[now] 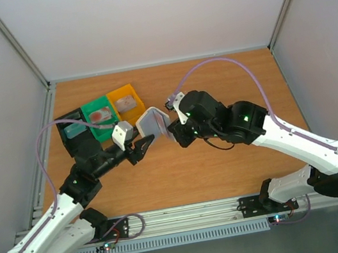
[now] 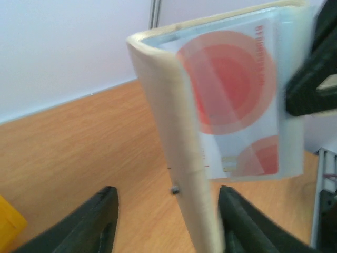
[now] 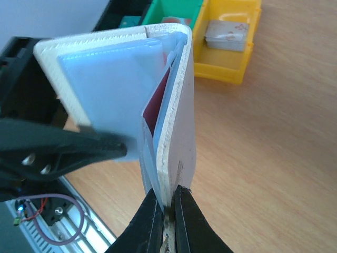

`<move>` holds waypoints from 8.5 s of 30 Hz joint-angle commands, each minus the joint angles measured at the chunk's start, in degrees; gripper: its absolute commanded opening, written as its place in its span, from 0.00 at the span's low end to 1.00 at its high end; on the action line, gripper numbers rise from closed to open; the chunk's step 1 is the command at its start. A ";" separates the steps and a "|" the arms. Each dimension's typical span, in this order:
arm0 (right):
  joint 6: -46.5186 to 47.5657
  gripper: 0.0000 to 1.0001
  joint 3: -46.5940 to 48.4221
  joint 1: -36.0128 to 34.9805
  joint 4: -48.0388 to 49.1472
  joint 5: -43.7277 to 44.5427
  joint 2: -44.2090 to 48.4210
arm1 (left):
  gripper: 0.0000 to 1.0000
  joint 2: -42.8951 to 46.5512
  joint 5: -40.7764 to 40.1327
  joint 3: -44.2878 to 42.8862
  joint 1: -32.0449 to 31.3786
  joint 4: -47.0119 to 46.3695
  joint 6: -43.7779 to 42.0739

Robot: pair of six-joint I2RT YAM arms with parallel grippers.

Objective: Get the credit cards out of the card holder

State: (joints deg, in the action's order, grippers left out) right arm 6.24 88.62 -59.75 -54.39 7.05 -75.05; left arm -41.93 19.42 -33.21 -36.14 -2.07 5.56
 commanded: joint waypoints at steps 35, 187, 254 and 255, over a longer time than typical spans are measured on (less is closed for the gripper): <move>18.80 0.01 -10.29 9.21 10.69 -39.76 14.53 | 0.36 5.62 8.52 -5.65 1.46 4.33 2.72; 23.99 0.01 -17.88 12.02 17.75 -49.80 12.55 | 0.00 4.64 35.14 -8.72 2.35 6.09 10.77; -13.80 0.18 -45.46 32.10 24.73 -47.92 -12.32 | 0.00 5.19 25.21 -0.77 5.99 6.12 17.17; -14.01 0.22 -46.04 32.92 24.24 -47.24 -11.75 | 0.00 5.12 25.35 -0.79 5.99 6.15 17.26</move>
State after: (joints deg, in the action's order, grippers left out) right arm -7.46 44.34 -28.62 -29.74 -41.04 -88.12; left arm -36.73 43.42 -34.79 -30.44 8.03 22.09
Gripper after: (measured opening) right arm 0.162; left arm 0.007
